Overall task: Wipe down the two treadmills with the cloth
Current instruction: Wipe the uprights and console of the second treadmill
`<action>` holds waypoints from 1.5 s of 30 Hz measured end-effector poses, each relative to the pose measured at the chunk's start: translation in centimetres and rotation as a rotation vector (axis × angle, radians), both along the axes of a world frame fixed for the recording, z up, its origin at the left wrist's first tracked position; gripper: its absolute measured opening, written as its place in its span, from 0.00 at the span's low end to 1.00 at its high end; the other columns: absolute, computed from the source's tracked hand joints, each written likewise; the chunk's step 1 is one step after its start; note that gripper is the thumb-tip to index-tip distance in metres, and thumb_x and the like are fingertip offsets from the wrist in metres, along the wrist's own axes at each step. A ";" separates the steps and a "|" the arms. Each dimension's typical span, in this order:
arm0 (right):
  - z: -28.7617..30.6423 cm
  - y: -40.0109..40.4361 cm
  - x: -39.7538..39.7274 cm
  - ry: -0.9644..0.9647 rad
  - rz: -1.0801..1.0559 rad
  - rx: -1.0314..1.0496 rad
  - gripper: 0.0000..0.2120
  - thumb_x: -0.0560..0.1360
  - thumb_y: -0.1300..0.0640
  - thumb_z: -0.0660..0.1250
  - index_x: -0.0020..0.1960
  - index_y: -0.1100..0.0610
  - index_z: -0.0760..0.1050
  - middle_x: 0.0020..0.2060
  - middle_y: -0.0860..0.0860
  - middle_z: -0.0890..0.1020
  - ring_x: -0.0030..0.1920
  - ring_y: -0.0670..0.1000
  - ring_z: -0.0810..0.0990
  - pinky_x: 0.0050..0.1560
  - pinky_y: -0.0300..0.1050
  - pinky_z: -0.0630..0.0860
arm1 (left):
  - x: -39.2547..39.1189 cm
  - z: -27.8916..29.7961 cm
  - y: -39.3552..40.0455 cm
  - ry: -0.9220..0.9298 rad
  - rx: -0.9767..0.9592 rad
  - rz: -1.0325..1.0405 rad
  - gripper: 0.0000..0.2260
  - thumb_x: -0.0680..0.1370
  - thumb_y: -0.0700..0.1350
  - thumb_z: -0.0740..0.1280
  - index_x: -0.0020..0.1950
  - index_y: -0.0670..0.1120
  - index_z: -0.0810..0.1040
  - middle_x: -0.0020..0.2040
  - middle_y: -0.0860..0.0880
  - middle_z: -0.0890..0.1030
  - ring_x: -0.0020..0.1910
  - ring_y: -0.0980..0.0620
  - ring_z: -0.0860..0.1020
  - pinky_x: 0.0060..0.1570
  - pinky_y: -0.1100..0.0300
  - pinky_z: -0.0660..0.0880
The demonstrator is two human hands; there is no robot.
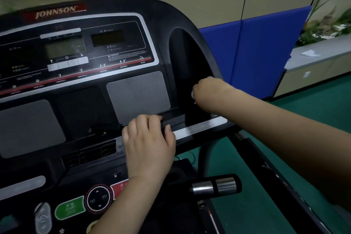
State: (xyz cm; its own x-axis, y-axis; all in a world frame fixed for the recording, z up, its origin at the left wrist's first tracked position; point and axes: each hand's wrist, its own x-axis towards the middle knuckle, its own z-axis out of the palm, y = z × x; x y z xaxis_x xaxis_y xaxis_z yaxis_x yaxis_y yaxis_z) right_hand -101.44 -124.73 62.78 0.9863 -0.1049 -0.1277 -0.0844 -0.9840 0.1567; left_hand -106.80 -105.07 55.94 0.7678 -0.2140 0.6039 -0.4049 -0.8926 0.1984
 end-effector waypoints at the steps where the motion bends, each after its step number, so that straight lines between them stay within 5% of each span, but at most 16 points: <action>1: 0.3 0.0 0.3 0.051 -0.030 -0.007 0.09 0.76 0.64 0.60 0.52 0.59 0.76 0.46 0.54 0.77 0.45 0.54 0.74 0.45 0.48 0.73 | 0.0 0.0 0.0 0.000 0.003 0.003 0.11 0.75 0.51 0.62 0.52 0.46 0.76 0.48 0.47 0.75 0.50 0.44 0.72 0.57 0.49 0.66; 4: 1.4 0.6 0.8 0.217 -0.096 -0.011 0.08 0.74 0.64 0.64 0.51 0.55 0.77 0.54 0.54 0.80 0.50 0.54 0.78 0.52 0.47 0.76 | 0.0 0.0 -0.3 -0.001 0.013 0.015 0.11 0.75 0.51 0.62 0.52 0.46 0.76 0.47 0.47 0.75 0.50 0.44 0.72 0.57 0.48 0.66; 6: 1.1 0.5 1.4 0.227 -0.055 0.164 0.14 0.77 0.63 0.61 0.61 0.58 0.76 0.62 0.55 0.78 0.59 0.55 0.78 0.61 0.46 0.73 | 0.1 0.0 -0.3 -0.006 0.013 0.020 0.11 0.75 0.50 0.62 0.51 0.46 0.76 0.47 0.46 0.75 0.49 0.44 0.72 0.56 0.48 0.66; 10: 0.1 -0.3 -0.6 -0.130 0.083 0.435 0.14 0.78 0.59 0.61 0.61 0.52 0.78 0.56 0.53 0.80 0.57 0.54 0.78 0.58 0.46 0.75 | 0.1 0.1 -0.3 0.007 0.026 0.030 0.11 0.74 0.51 0.62 0.51 0.46 0.75 0.47 0.46 0.75 0.49 0.43 0.72 0.56 0.48 0.66; 15: 0.4 1.3 -5.1 -0.240 0.229 0.717 0.10 0.77 0.55 0.66 0.56 0.49 0.81 0.52 0.48 0.81 0.53 0.46 0.76 0.57 0.41 0.73 | 0.0 0.1 -0.3 0.003 0.031 0.026 0.10 0.75 0.51 0.62 0.51 0.46 0.75 0.47 0.46 0.75 0.49 0.43 0.72 0.55 0.48 0.66; 19: -0.7 1.9 -5.1 -0.273 0.271 0.496 0.12 0.79 0.50 0.60 0.58 0.49 0.79 0.54 0.49 0.81 0.57 0.53 0.74 0.59 0.52 0.72 | 0.0 0.1 -0.3 0.014 0.026 0.029 0.11 0.75 0.51 0.62 0.51 0.46 0.75 0.48 0.46 0.75 0.50 0.43 0.72 0.57 0.48 0.66; 24: -1.8 -1.3 -4.9 -0.416 0.017 0.188 0.17 0.81 0.45 0.53 0.61 0.48 0.76 0.58 0.49 0.78 0.58 0.54 0.71 0.48 0.45 0.62 | 0.0 0.1 -0.3 0.001 0.015 0.021 0.11 0.75 0.50 0.63 0.52 0.46 0.76 0.47 0.46 0.75 0.50 0.43 0.71 0.57 0.48 0.65; 30: -4.5 2.9 -5.6 -0.628 0.092 0.514 0.13 0.75 0.54 0.65 0.59 0.51 0.79 0.58 0.48 0.80 0.59 0.57 0.73 0.57 0.52 0.70 | -0.1 0.2 -0.3 -0.004 0.026 0.037 0.12 0.74 0.50 0.62 0.52 0.45 0.76 0.47 0.45 0.75 0.50 0.43 0.72 0.56 0.48 0.65; 35: -5.4 3.6 -5.9 -0.621 0.240 0.529 0.17 0.72 0.52 0.63 0.58 0.55 0.80 0.55 0.51 0.82 0.55 0.58 0.78 0.54 0.55 0.75 | -0.3 0.2 -0.3 0.005 0.017 0.030 0.10 0.75 0.48 0.66 0.53 0.45 0.76 0.48 0.45 0.76 0.51 0.43 0.72 0.56 0.46 0.65; 41: -6.2 -1.3 -7.6 -0.855 -0.061 0.432 0.11 0.75 0.60 0.67 0.57 0.54 0.80 0.55 0.49 0.81 0.52 0.58 0.73 0.49 0.55 0.74 | -0.1 0.1 -0.4 -0.007 0.013 0.026 0.10 0.74 0.48 0.66 0.52 0.45 0.76 0.48 0.45 0.76 0.50 0.42 0.72 0.56 0.47 0.64; 45: -6.9 1.9 -7.7 -0.892 -0.114 0.474 0.17 0.72 0.67 0.68 0.60 0.56 0.78 0.58 0.50 0.80 0.54 0.58 0.72 0.52 0.58 0.75 | -0.1 0.1 -0.5 -0.013 0.011 0.031 0.10 0.74 0.48 0.66 0.52 0.45 0.77 0.47 0.45 0.76 0.49 0.42 0.71 0.56 0.47 0.64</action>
